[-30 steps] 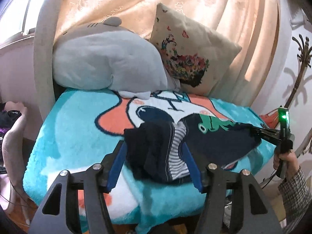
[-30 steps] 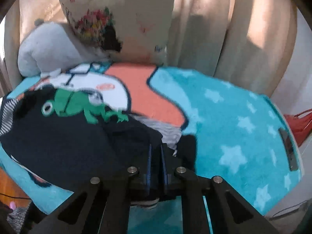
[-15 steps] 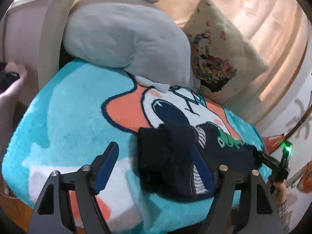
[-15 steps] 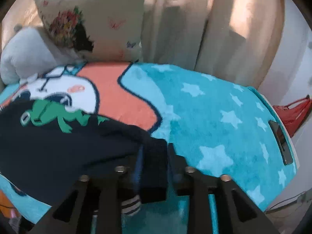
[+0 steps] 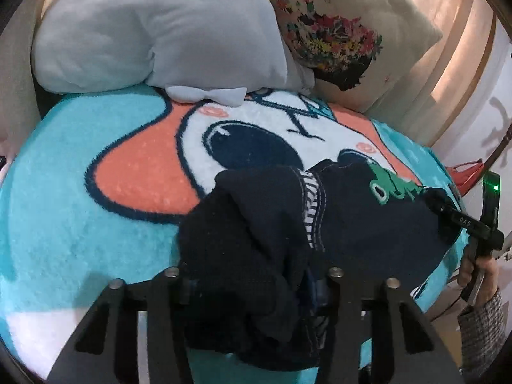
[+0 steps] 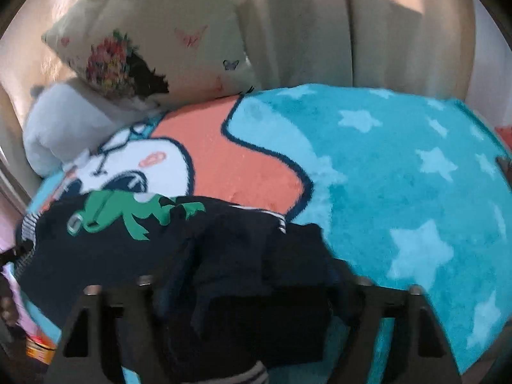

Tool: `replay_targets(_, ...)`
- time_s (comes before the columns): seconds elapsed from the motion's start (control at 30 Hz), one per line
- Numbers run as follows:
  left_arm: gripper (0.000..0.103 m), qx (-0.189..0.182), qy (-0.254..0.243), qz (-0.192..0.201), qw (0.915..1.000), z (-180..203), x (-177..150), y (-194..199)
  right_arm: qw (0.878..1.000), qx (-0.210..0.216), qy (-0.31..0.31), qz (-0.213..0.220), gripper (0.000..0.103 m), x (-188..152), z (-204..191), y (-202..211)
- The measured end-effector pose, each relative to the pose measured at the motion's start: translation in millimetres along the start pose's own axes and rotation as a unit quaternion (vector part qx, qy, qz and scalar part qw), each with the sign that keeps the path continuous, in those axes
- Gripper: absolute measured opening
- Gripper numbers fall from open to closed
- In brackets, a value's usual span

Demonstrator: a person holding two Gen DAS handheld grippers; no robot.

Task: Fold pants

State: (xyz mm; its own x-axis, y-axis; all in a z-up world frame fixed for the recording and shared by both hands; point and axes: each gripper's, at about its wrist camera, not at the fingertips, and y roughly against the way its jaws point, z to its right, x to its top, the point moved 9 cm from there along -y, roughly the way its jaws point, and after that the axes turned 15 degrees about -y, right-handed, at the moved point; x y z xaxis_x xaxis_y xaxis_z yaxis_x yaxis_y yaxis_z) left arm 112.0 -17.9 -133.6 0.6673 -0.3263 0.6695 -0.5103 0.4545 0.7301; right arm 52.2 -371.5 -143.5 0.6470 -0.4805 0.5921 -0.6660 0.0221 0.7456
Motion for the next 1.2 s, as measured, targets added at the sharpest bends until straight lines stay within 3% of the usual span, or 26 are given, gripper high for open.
replay_targets(0.03,0.038,-0.005,0.006,0.002,1.0,-1,1,1,1.0,0.007,0.001,-0.005,0.028,-1,-3,0)
replay_targets(0.13,0.037,-0.01,0.022,0.012,0.9996,-3,10,1,1.0,0.012,0.011,0.003,0.021,1,-11,9)
replay_targets(0.37,0.037,-0.012,0.026,0.036,0.999,-2,45,-7,0.998,0.003,0.031,0.049,0.021,27,-18,30)
replay_targets(0.47,0.038,-0.006,0.011,0.024,0.9996,7,38,-11,0.999,-0.001,0.017,0.049,0.021,34,-8,24)
replay_targets(0.57,0.044,0.026,-0.002,-0.007,0.9996,10,17,-15,0.999,-0.002,-0.007,0.046,0.021,34,8,17)
replay_targets(0.63,0.05,0.04,-0.001,-0.013,0.9991,9,6,-14,0.999,0.006,-0.022,0.035,0.026,30,16,11)
replay_targets(0.7,0.057,0.051,-0.006,-0.02,0.9985,7,0,-8,0.999,-0.013,-0.025,0.023,0.036,23,25,1)
replay_targets(0.77,0.057,0.035,-0.012,-0.013,0.9992,7,-1,5,0.999,-0.031,-0.024,0.023,0.057,18,34,-2)
replay_targets(0.9,0.062,0.051,-0.022,0.015,0.9983,-3,1,43,0.998,-0.023,-0.039,0.043,0.062,22,42,23)
replay_targets(1.03,0.064,0.057,-0.007,0.054,0.9969,-5,25,74,0.993,-0.048,-0.033,0.103,0.064,36,41,70)
replay_targets(1.1,0.076,0.038,-0.005,0.074,0.9965,6,44,76,0.992,-0.035,-0.019,0.121,0.064,40,21,88)
replay_targets(1.2,0.08,0.04,-0.008,0.068,0.9969,24,62,58,0.992,-0.002,0.008,0.126,0.064,39,-18,93)
